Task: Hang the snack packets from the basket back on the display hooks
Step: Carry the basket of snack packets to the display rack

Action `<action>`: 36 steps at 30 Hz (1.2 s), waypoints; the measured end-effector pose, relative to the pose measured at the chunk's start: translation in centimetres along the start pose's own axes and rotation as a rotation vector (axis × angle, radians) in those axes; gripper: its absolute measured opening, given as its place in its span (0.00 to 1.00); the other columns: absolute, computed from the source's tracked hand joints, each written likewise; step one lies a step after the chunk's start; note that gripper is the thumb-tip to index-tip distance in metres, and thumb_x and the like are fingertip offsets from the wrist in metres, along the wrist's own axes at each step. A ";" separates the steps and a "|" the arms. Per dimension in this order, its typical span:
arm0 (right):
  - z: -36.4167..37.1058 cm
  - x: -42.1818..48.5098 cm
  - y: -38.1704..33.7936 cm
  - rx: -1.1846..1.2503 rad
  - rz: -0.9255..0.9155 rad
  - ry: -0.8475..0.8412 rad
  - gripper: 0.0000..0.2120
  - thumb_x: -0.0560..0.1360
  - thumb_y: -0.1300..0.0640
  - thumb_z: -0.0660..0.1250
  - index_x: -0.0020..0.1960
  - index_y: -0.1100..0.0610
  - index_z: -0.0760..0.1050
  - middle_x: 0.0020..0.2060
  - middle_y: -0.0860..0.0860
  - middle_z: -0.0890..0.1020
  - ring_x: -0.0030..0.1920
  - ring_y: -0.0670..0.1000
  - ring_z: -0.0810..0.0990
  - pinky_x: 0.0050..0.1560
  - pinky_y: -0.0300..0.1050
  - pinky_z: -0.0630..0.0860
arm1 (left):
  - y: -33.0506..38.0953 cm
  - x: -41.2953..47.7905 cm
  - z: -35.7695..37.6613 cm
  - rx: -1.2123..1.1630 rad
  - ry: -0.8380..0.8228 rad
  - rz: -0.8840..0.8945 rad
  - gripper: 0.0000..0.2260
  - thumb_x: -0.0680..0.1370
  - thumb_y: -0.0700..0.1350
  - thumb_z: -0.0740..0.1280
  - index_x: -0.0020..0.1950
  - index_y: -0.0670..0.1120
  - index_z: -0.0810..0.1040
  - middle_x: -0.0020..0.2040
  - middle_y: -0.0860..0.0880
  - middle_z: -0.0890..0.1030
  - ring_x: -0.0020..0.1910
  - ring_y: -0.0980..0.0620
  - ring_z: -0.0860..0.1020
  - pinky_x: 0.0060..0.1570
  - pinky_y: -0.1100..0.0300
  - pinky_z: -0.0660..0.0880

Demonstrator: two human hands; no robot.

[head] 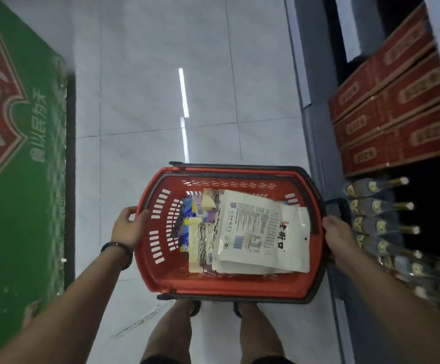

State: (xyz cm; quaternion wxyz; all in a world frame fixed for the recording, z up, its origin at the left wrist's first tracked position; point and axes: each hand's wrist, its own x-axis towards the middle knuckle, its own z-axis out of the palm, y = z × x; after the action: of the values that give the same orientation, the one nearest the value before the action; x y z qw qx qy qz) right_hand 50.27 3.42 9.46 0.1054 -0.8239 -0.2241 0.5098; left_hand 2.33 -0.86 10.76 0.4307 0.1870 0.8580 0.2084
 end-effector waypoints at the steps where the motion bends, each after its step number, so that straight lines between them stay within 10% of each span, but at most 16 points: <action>1: -1.8 -2.2 -0.1 0.032 0.003 0.008 0.16 0.85 0.55 0.56 0.44 0.57 0.77 0.48 0.68 0.84 0.43 0.58 0.80 0.46 0.55 0.78 | 1.8 -2.0 -0.9 0.002 0.002 0.032 0.09 0.82 0.56 0.67 0.58 0.53 0.75 0.45 0.52 0.84 0.40 0.50 0.85 0.35 0.59 0.78; 7: -10.7 -15.9 1.4 0.267 0.044 0.087 0.14 0.88 0.53 0.57 0.59 0.58 0.80 0.64 0.65 0.83 0.61 0.67 0.83 0.66 0.68 0.79 | 10.4 -13.9 -5.4 -0.045 -0.027 0.204 0.09 0.83 0.55 0.66 0.54 0.50 0.78 0.43 0.52 0.84 0.38 0.52 0.83 0.34 0.61 0.75; 17: -14.0 -35.4 10.5 0.704 0.128 0.399 0.16 0.87 0.54 0.59 0.46 0.54 0.82 0.45 0.60 0.87 0.39 0.57 0.86 0.49 0.57 0.85 | 19.4 -23.1 -6.4 0.041 -0.329 0.443 0.11 0.82 0.54 0.68 0.56 0.47 0.80 0.43 0.47 0.85 0.38 0.48 0.83 0.35 0.59 0.75; 20: -13.0 -41.2 15.8 0.833 0.225 0.495 0.14 0.87 0.54 0.60 0.54 0.58 0.82 0.50 0.63 0.86 0.46 0.62 0.86 0.54 0.63 0.85 | 20.2 -26.2 -5.5 0.125 -0.475 0.516 0.10 0.80 0.54 0.69 0.51 0.48 0.82 0.42 0.47 0.86 0.37 0.47 0.84 0.35 0.59 0.76; 26: -10.0 -52.3 25.4 1.104 0.314 0.701 0.12 0.86 0.59 0.60 0.47 0.56 0.79 0.46 0.63 0.83 0.39 0.59 0.81 0.47 0.54 0.80 | 18.2 -33.8 -2.1 0.328 -0.683 0.674 0.13 0.79 0.55 0.69 0.50 0.45 0.82 0.44 0.43 0.87 0.40 0.44 0.84 0.43 0.51 0.80; 32: -6.8 -61.3 36.1 1.385 0.417 0.883 0.12 0.85 0.59 0.63 0.62 0.64 0.81 0.53 0.66 0.86 0.46 0.62 0.84 0.55 0.63 0.83 | 12.2 -43.9 2.1 0.520 -0.859 0.810 0.14 0.78 0.56 0.70 0.51 0.45 0.81 0.48 0.41 0.85 0.46 0.39 0.83 0.54 0.41 0.81; 36: -3.4 -67.7 44.6 1.505 0.509 0.978 0.12 0.84 0.58 0.64 0.62 0.60 0.82 0.50 0.64 0.86 0.41 0.61 0.84 0.42 0.52 0.83 | 5.7 -52.2 4.4 0.659 -0.961 0.903 0.15 0.79 0.57 0.70 0.48 0.45 0.81 0.47 0.41 0.83 0.48 0.39 0.82 0.53 0.44 0.78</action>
State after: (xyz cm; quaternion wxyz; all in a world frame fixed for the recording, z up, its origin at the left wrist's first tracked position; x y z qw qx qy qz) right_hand 39.24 -67.82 46.71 0.5794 -0.6860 0.4219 0.1251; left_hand 35.91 -21.35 45.87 0.5529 0.7124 0.4322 -0.0081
